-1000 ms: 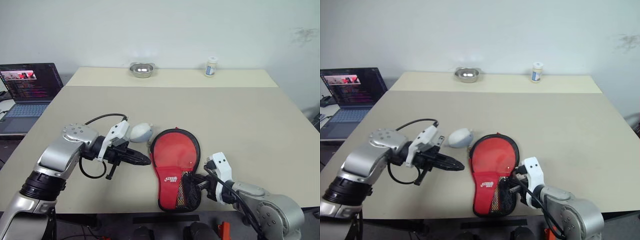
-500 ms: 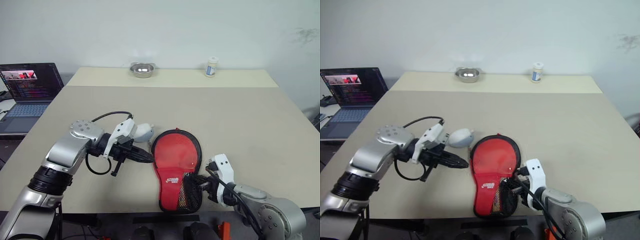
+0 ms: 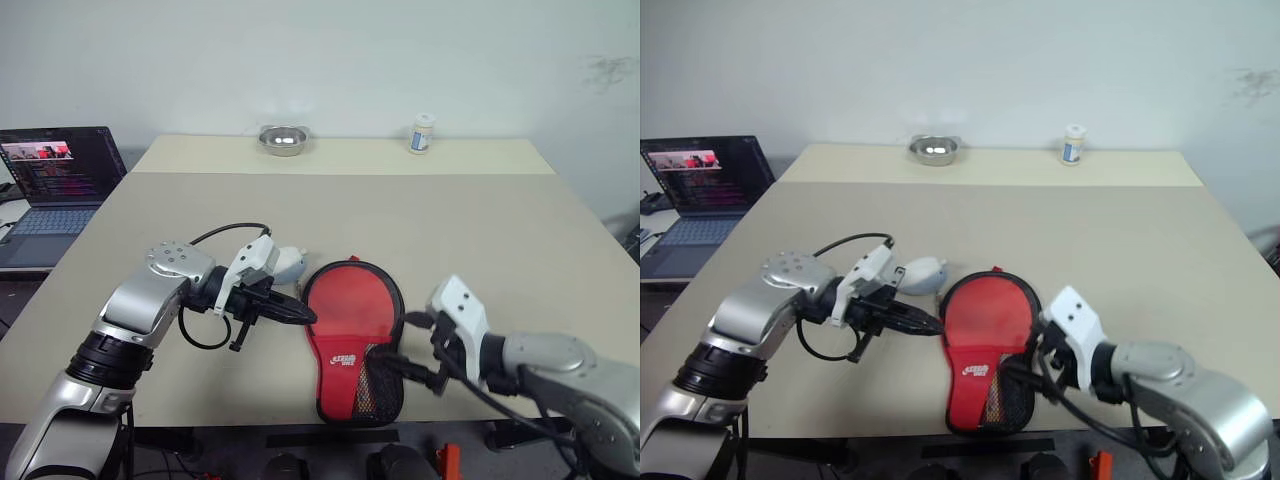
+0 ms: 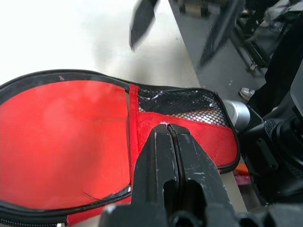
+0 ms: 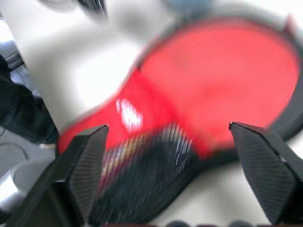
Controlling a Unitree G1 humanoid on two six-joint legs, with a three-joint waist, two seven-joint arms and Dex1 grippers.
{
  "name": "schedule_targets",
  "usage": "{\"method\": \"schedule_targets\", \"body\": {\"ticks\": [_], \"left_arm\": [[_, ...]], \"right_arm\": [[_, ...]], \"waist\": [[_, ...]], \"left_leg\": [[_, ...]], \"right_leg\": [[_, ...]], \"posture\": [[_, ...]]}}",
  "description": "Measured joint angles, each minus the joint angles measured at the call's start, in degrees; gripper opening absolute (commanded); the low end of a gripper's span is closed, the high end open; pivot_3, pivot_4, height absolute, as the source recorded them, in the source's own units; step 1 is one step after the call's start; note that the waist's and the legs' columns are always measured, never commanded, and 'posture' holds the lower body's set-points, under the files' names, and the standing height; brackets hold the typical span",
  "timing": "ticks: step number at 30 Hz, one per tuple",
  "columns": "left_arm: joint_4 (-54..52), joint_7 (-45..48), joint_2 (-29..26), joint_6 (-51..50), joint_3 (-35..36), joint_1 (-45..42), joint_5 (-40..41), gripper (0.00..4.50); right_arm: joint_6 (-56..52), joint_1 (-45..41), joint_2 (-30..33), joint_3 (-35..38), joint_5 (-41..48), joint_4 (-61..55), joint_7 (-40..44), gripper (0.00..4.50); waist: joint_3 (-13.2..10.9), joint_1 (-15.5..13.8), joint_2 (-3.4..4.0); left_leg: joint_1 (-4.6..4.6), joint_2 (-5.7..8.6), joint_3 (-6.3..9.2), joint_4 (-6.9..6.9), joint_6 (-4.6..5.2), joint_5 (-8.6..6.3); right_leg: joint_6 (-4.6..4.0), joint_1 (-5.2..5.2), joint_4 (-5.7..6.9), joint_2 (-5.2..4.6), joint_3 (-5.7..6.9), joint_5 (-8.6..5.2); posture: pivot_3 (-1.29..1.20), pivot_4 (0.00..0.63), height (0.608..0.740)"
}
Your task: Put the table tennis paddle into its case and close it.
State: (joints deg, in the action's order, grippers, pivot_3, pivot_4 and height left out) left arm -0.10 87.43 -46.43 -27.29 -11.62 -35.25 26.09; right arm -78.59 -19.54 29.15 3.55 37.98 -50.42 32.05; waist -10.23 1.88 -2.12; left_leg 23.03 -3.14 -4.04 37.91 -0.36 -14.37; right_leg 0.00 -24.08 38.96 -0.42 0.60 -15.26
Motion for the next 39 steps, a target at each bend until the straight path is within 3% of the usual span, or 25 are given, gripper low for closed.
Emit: {"method": "schedule_targets", "body": {"ticks": [4, 7, 12, 16, 18, 23, 28, 33, 39], "left_arm": [[0.2, -0.19, -0.48, -1.6, 0.18, -0.3, 0.45, 0.0], [1.15, -0.72, -1.24, -1.38, 1.08, -0.36, 0.18, 0.62], [2.85, -3.81, -2.67, -1.1, 4.34, -0.17, -0.77, 2.38], [3.53, -7.48, -2.44, -0.33, 5.91, 0.9, -1.59, 3.89], [4.38, -10.07, -1.74, 0.68, 6.49, 1.1, -2.62, 4.44], [9.7, -15.41, -1.28, 4.14, 6.92, 0.97, -7.18, 4.44], [19.14, -18.92, 2.54, 7.72, 6.83, -2.58, -10.54, 4.44], [28.71, -19.17, 5.34, 11.49, 6.77, -8.23, -12.76, 4.44], [36.68, -17.41, 7.2, 13.45, 5.84, -11.2, -15.05, 4.44]], "right_arm": [[6.58, -5.05, -0.62, -3.61, -0.99, 6.83, 0.63, 4.48], [15.76, -6.26, -0.62, -12.79, -7.91, 16.56, 0.55, 4.5], [32.55, -6.92, -1.38, -26.8, -20.55, 32.21, 2.07, 4.5], [39.83, -7.69, -5.05, -29.22, -23.65, 39.46, 4.0, 4.5], [41.63, -8.08, -5.89, -29.35, -24.53, 41.21, 4.6, 4.5], [43.53, -7.86, -7.03, -29.39, -26.4, 42.32, 5.31, 4.5], [43.99, -6.91, -8.93, -28.96, -27.96, 42.28, 3.87, 4.5], [43.1, -6.18, -13.94, -24.74, -27.18, 42.47, 1.06, 4.5], [43.29, -6.2, -13.32, -23.82, -30.13, 45.62, -1.21, 4.5]], "waist": [[0.0, -0.11, 0.0], [0.0, -0.06, 0.0], [0.0, -0.08, 0.0], [0.0, -0.09, 0.0], [0.0, -0.15, 0.0], [0.0, -0.19, 0.0], [0.01, -0.25, -0.02], [0.01, -0.24, -0.02], [0.03, -0.21, -0.05]], "left_leg": [[0.02, -0.08, 0.03, -0.02, 0.0, 0.0], [0.03, -0.08, -0.03, -0.02, 0.0, 0.0], [0.07, -0.06, -0.07, -0.01, 0.0, 0.0], [0.07, -0.08, -0.09, 0.02, 0.0, 0.0], [0.07, -0.1, -0.07, 0.04, -0.01, 0.0], [0.05, -0.21, -0.08, 0.04, -0.01, 0.0], [0.04, -0.28, -0.06, 0.06, -0.02, 0.01], [0.04, -0.28, -0.1, 0.06, -0.02, 0.01], [0.02, -0.26, -0.18, 0.06, -0.03, 0.0]], "right_leg": [[-0.03, -0.01, -0.01, 0.15, 0.03, -0.02], [-0.04, -0.05, 0.0, 0.16, -0.01, -0.02], [-0.05, -0.08, -0.01, 0.18, -0.03, -0.02], [-0.05, -0.07, 0.0, 0.17, -0.04, -0.02], [-0.05, -0.07, 0.03, 0.15, -0.02, -0.01], [-0.06, -0.07, 0.04, 0.12, -0.01, -0.01], [-0.07, -0.07, 0.08, 0.14, 0.05, 0.0], [-0.07, -0.07, 0.07, 0.15, 0.03, 0.0], [-0.07, -0.07, 0.07, 0.14, -0.02, 0.0]], "posture": [[0.0, 0.15, 0.74], [0.0, 0.15, 0.74], [0.0, 0.15, 0.74], [0.0, 0.15, 0.74], [0.0, 0.15, 0.74], [0.0, 0.15, 0.74], [0.0, 0.15, 0.74], [0.0, 0.15, 0.74], [0.0, 0.15, 0.74]]}}
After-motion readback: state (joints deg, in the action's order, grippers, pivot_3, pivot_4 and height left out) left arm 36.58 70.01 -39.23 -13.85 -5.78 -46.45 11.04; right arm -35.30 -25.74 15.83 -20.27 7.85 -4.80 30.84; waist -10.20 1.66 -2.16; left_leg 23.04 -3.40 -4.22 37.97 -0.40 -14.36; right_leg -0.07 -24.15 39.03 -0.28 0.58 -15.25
